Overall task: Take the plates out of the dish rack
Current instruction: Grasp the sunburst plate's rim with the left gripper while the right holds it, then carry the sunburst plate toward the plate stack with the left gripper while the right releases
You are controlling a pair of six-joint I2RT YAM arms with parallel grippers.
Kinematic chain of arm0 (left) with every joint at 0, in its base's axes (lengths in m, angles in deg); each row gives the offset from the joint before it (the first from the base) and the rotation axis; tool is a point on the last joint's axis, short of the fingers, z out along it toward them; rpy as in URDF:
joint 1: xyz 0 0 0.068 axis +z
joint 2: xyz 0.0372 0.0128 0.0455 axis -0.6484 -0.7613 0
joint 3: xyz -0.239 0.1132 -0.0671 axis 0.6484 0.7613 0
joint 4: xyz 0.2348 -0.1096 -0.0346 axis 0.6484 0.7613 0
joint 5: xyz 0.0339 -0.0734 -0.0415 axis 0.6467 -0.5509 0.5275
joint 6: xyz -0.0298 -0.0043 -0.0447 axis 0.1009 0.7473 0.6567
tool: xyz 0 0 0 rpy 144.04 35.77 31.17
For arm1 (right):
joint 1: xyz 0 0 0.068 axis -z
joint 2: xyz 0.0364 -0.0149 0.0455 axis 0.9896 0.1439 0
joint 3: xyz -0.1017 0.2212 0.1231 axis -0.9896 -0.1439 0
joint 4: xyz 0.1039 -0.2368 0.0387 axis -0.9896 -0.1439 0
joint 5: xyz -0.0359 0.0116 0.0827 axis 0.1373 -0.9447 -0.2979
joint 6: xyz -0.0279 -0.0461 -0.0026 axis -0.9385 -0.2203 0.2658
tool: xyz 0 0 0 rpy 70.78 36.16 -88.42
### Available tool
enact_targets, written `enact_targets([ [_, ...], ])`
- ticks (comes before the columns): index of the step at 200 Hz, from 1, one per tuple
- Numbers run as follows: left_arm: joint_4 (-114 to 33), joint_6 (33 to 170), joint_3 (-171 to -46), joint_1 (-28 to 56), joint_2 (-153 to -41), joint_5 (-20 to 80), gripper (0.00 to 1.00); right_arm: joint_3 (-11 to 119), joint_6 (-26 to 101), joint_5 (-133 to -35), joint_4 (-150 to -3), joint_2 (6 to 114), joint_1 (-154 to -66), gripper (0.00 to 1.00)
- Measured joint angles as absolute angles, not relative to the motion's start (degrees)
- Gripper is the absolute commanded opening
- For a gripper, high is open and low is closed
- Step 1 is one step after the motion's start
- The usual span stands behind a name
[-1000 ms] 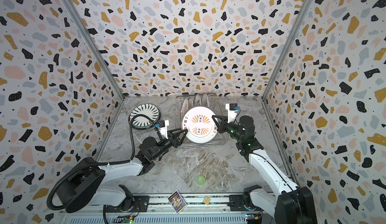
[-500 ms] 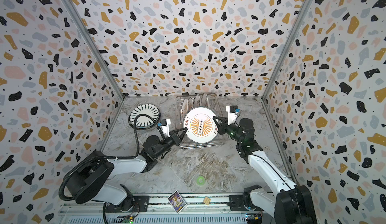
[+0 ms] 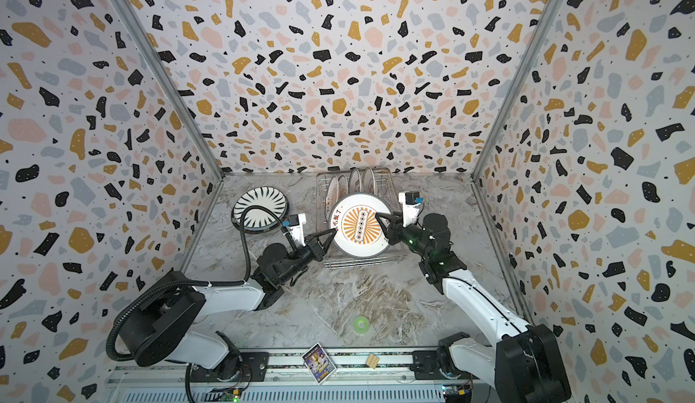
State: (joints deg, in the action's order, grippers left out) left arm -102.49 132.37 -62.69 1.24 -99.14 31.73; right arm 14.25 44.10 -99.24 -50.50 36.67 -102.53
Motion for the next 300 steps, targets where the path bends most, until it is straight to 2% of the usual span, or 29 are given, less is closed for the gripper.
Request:
enact_targets([
  [36, -102.1, 132.4, -62.7, 1.2, -98.9, 31.8, 0.0, 14.2, 44.1, -97.7, -50.8, 37.2, -103.2, 0.27],
  [44, -102.1, 132.4, -62.7, 1.2, -99.0, 31.5, 0.07, 14.3, 44.1, -97.4, -50.8, 37.5, -103.4, 0.23],
  [79, -102.6, 134.0, -62.7, 1.9, -100.9, 31.2, 0.07, 14.9, 44.3, -97.0, -50.7, 39.0, -104.2, 0.18],
  [114, -102.7, 134.7, -62.7, 2.2, -102.1, 31.3, 0.17, 15.0, 44.0, -96.3, -50.8, 39.4, -105.0, 0.15],
  [133, -102.0, 134.8, -63.0, 2.2, -102.5, 31.5, 0.14, 15.0, 43.6, -96.4, -50.8, 39.5, -105.9, 0.14],
  [149, -102.1, 135.3, -63.0, 2.3, -102.6, 31.6, 0.03, 15.1, 43.9, -96.3, -50.5, 39.9, -105.9, 0.14],
  [159, -102.5, 136.0, -63.0, 2.4, -102.6, 31.5, 0.0, 15.3, 44.3, -96.6, -50.5, 40.1, -105.6, 0.15],
  [185, -103.6, 136.5, -63.0, 2.5, -102.4, 31.7, 0.0, 16.2, 44.1, -95.8, -50.6, 41.0, -105.6, 0.22],
  [216, -105.3, 136.8, -62.0, 2.7, -100.8, 30.7, 0.0, 16.3, 43.3, -94.7, -51.8, 41.5, -105.8, 0.37],
  [247, -109.0, 139.7, -58.8, 5.6, -100.4, 28.2, 0.0, 16.3, 42.9, -94.7, -52.6, 41.5, -107.4, 0.44],
  [261, -110.2, 140.8, -57.2, 7.1, -100.3, 27.4, 0.0, 16.3, 42.7, -94.3, -52.8, 41.5, -107.9, 0.51],
  [288, -110.9, 142.0, -55.2, 9.9, -99.4, 26.4, 0.0, 16.7, 42.3, -92.7, -53.6, 41.6, -108.4, 0.77],
  [290, -110.9, 142.1, -55.1, 10.1, -99.3, 26.4, 0.0, 16.7, 42.4, -92.5, -53.6, 41.6, -108.4, 0.81],
  [295, -110.8, 142.1, -54.6, 10.6, -98.7, 26.4, 0.0, 16.7, 42.2, -91.9, -53.6, 41.6, -108.5, 0.98],
  [300, -110.5, 142.1, -54.2, 11.1, -97.9, 26.4, 0.0, 16.7, 42.6, -91.4, -53.7, 41.6, -108.6, 0.99],
])
